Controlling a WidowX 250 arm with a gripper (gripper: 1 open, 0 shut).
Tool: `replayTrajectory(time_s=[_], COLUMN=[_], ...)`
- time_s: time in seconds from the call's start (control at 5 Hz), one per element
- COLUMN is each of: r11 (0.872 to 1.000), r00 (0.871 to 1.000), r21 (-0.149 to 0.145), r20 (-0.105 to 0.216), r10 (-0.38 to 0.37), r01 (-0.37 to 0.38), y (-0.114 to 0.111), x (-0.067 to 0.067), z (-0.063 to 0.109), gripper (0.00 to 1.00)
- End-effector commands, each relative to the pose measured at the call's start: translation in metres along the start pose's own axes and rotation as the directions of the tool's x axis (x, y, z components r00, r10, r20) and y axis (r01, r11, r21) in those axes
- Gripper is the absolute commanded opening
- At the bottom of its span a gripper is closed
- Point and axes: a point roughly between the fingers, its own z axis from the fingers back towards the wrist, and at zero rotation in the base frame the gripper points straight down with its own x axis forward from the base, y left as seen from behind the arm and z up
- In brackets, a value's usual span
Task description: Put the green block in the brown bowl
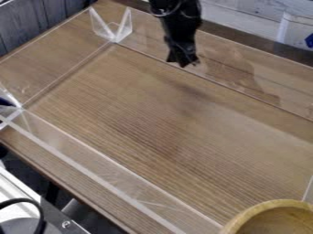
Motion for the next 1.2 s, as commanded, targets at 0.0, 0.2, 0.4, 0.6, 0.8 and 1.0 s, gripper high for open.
replayTrajectory(time_s=[0.0, 0.2, 0.4, 0.6, 0.8, 1.0], r11=[0.995, 0.984, 0.982, 0.973, 0.95, 0.93], r00=[0.994, 0.983, 0.984, 0.985, 0.983, 0.984], r21=[0.015, -0.022, -0.097, -0.172, -0.261, -0.328], r20=[0.05, 0.048, 0.083, 0.114, 0.112, 0.112], r10=[-0.102, -0.177, -0.158, -0.133, -0.146, -0.138], r01=[0.101, 0.179, 0.165, 0.151, 0.171, 0.168], y=[-0.028, -0.056, -0.083, -0.11, -0.119, -0.119], x=[0.011, 0.006, 0.009, 0.012, 0.008, 0.007], z=[0.018, 0.017, 0.024, 0.033, 0.03, 0.026], gripper=[0.0, 0.0, 0.0, 0.0, 0.0, 0.0])
